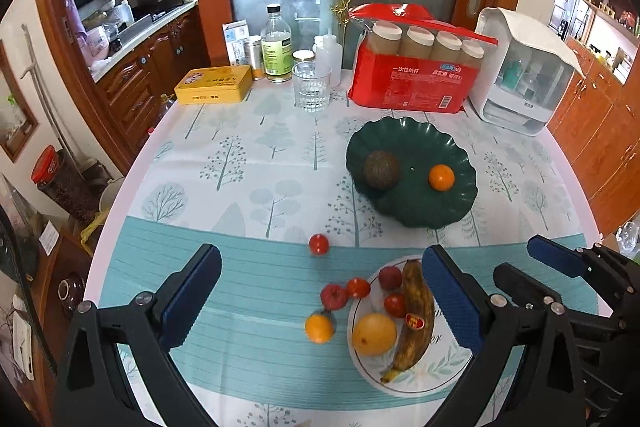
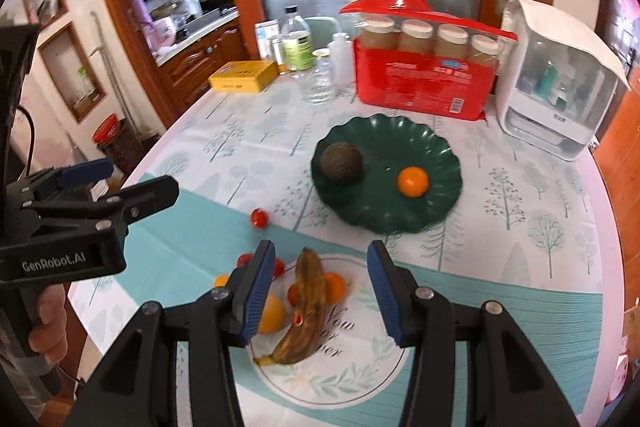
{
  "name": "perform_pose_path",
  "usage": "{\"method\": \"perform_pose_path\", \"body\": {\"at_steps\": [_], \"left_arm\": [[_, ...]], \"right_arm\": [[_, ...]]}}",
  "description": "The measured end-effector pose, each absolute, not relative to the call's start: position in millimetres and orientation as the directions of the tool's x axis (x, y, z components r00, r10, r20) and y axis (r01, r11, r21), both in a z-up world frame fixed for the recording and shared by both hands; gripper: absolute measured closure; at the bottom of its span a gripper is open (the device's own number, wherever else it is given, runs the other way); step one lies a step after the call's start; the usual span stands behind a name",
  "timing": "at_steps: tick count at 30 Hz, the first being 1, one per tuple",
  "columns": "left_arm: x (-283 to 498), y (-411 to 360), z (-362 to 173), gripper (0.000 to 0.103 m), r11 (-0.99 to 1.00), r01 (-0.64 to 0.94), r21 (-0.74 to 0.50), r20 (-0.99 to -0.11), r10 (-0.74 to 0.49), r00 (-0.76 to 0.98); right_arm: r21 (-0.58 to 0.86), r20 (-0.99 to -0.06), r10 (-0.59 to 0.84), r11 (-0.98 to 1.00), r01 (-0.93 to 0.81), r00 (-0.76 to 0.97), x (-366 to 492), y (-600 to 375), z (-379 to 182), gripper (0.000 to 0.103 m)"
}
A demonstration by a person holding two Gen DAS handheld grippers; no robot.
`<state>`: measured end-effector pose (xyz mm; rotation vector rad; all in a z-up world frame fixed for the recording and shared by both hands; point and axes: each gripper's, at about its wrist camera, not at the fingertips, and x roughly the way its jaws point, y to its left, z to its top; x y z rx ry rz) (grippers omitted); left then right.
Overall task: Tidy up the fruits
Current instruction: 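Move both tools back toward the white fruit plate, then grasp the banana with the right gripper while the left gripper grasps the grapefruit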
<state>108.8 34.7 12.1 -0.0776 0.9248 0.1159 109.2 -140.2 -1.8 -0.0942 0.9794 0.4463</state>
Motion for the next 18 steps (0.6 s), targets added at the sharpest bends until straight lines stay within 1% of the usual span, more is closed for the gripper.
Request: {"method": "perform_pose_path", "body": {"at_steps": [3,5,10,14,18], "left_arm": [[96.7,33.0,4.7,0.003,0.989,-0.146,0.013,-0.79,0.1,0.605],[91.6,33.5,-8.1,0.003,0.988,-0.153,0.012,-0.801,0.101,0.59],[82.8,33.0,-46.0,0.003,0.992,-0.12,-0.033,-0.845,0.036,0.534],[76.8,24.7,-75.4,0.003,0.997,-0.06,-0.058,-0.862,-0.02,0.507],[71.8,18.2,-102.4,0.004,0.997,-0.005,-0.074,-0.872,-0.062,0.485]], "right_arm": [[0.125,-0.828,0.322,0.904,-0.409,0.46,104.5,-138.3,-11.3,0.055],[0.14,-0.835,0.328,0.904,-0.404,0.443,101.9,-139.9,-20.4,0.055],[0.166,-0.841,0.342,0.9,-0.402,0.418,94.5,-141.4,-43.3,0.055],[0.175,-0.852,0.342,0.9,-0.398,0.397,89.0,-139.9,-66.0,0.055],[0.211,-0.874,0.351,0.897,-0.389,0.335,87.9,-137.3,-96.0,0.055]]}}
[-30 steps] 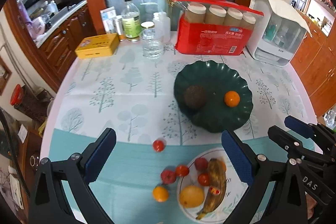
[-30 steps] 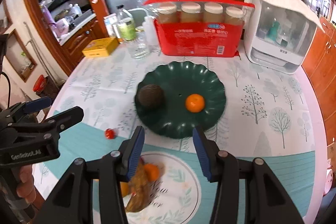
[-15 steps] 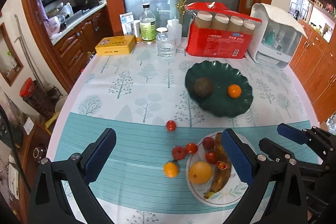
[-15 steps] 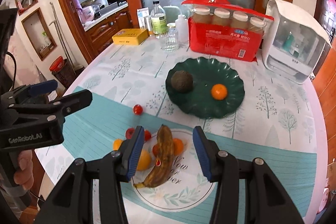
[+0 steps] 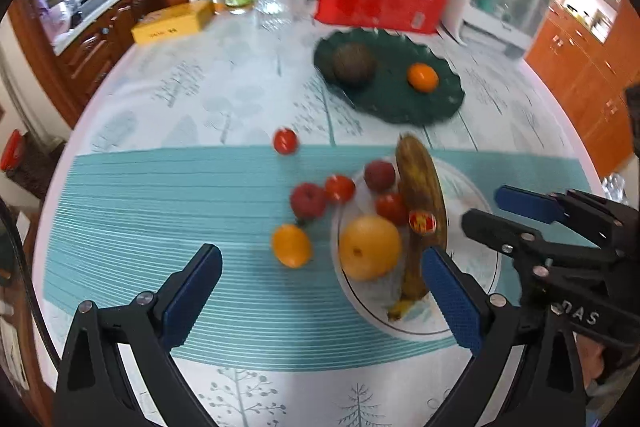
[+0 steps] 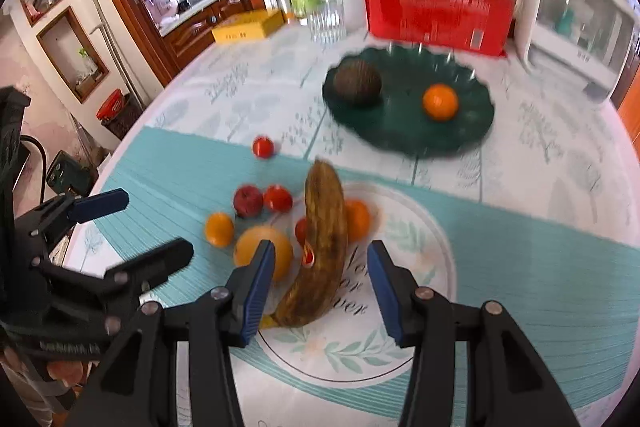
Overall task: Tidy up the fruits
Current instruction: 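Grasp the banana with the right gripper while the left gripper grasps the grapefruit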
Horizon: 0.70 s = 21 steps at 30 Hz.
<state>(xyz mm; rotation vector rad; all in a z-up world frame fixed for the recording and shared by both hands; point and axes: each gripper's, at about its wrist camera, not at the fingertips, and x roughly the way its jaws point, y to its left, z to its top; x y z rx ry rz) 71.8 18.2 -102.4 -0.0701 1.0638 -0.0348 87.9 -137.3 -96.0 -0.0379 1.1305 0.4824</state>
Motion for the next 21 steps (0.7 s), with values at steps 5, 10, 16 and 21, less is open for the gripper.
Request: {"method": "perform_pose_path", "body": {"at_steps": [5,10,16,21], "left_arm": [[72.2,15.7,-127.7,0.006,0.996,0.027,-0.081,-0.885,-0.085,0.458],[77.3,17.1,-143.1,0.01,0.996,0.041,-0.085,-0.894,-0.094,0.438],[83.0,16.5,-151.8,0.016,0.994,0.046,-0.099,-0.9,-0.109,0.421],[87.3,14.7,-154.3,0.017,0.994,0.051,-0.1,-0.903,-0.113,0.415]], "right_arm": [[0.243,-0.889,0.359,0.897,-0.37,0.286,86.2,-134.4,-122.8,0.055],[0.269,-0.896,0.367,0.896,-0.352,0.251,88.0,-132.8,-143.0,0.055],[0.324,-0.889,0.404,0.887,-0.329,0.216,94.6,-132.4,-160.7,0.062],[0.378,-0.871,0.447,0.875,-0.301,0.203,99.0,-137.9,-167.3,0.064]]}}
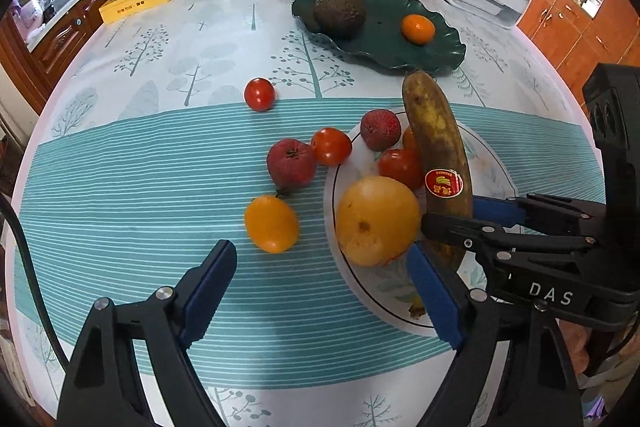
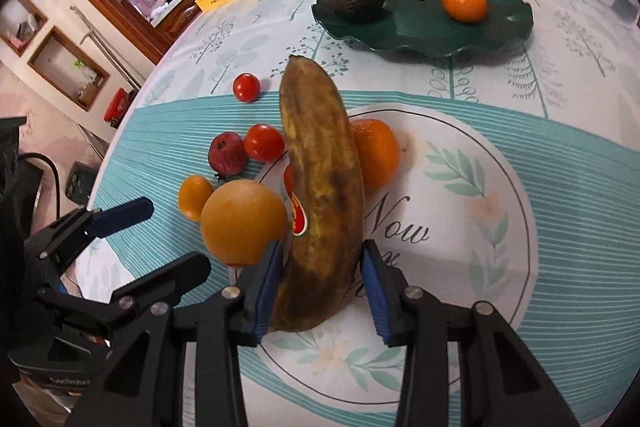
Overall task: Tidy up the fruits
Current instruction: 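Grasp the banana with the right gripper while the left gripper grasps the grapefruit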
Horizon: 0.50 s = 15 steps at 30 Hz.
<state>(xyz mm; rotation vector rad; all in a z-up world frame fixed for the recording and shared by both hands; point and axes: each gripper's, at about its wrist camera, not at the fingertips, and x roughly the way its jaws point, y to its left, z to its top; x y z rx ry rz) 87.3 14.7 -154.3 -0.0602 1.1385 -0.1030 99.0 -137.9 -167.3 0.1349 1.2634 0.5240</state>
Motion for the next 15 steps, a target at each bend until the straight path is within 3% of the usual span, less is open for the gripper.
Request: {"method": "perform_pose_path", "body": {"at_steps": [15], "left_arm": [[106.2,-9.7,-161.8,0.031,0.985,0.089,-0.148,-0.915,-0.17,0.367]], "right_arm": [[0.365,-0.871,0.428,0.892,-0.268,0.239,92.1,-162.0,-156.9,0.068]]}}
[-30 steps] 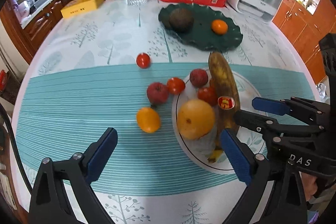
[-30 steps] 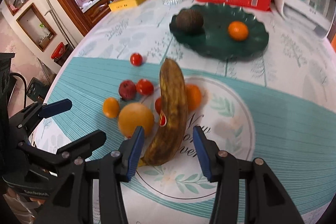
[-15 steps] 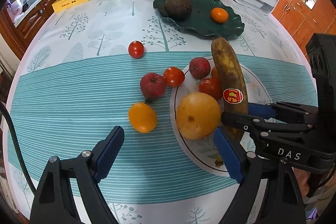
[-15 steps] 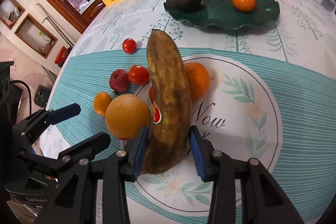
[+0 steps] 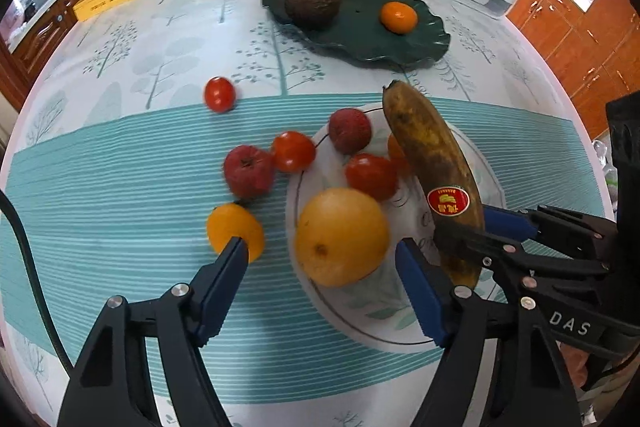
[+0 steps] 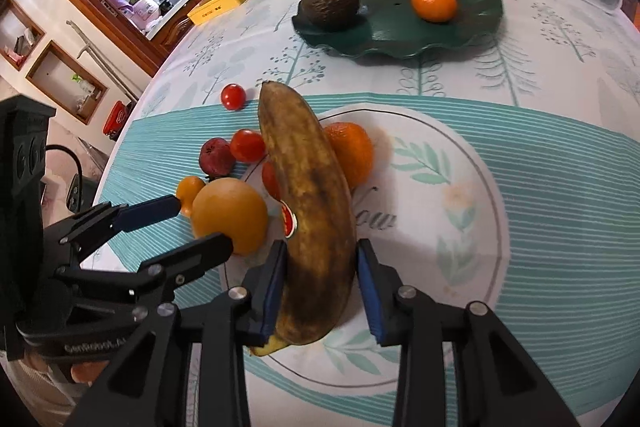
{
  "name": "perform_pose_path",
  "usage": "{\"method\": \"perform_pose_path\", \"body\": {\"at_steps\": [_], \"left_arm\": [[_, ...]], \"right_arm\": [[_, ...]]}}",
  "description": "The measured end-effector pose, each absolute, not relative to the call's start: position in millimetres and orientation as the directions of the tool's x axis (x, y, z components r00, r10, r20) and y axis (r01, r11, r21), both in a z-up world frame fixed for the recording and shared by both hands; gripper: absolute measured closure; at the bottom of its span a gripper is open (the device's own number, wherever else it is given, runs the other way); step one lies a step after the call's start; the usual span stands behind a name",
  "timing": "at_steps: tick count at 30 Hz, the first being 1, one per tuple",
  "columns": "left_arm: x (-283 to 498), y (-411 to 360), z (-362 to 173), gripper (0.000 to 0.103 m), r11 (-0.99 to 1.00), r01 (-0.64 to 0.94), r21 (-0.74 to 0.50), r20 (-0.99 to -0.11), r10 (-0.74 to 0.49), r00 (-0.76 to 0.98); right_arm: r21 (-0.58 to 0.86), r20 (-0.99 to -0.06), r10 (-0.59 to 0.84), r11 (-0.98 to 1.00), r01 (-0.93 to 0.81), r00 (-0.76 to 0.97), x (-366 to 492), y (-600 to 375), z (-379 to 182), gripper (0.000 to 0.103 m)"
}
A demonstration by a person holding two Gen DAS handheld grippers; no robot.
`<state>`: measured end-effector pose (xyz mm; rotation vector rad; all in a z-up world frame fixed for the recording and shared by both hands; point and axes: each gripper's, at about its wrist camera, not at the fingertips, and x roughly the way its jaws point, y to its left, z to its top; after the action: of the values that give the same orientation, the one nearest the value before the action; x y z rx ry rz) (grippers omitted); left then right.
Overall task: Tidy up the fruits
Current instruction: 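Grasp the banana with the right gripper while the left gripper grasps the grapefruit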
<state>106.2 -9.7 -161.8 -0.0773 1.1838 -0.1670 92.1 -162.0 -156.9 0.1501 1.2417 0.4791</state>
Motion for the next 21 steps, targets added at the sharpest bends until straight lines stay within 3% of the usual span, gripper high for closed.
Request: {"method": "perform_pose_path", "body": {"at_steps": [21], "left_arm": [[129.4,-34.6,-185.8,0.049,0.99,0.083,-0.112,-0.958,-0.13,0.257]], "right_arm": [[0.345,-0.88,0.386,0.92,-0.184,0.278,85.7,-205.7,-149.7,0.069]]}}
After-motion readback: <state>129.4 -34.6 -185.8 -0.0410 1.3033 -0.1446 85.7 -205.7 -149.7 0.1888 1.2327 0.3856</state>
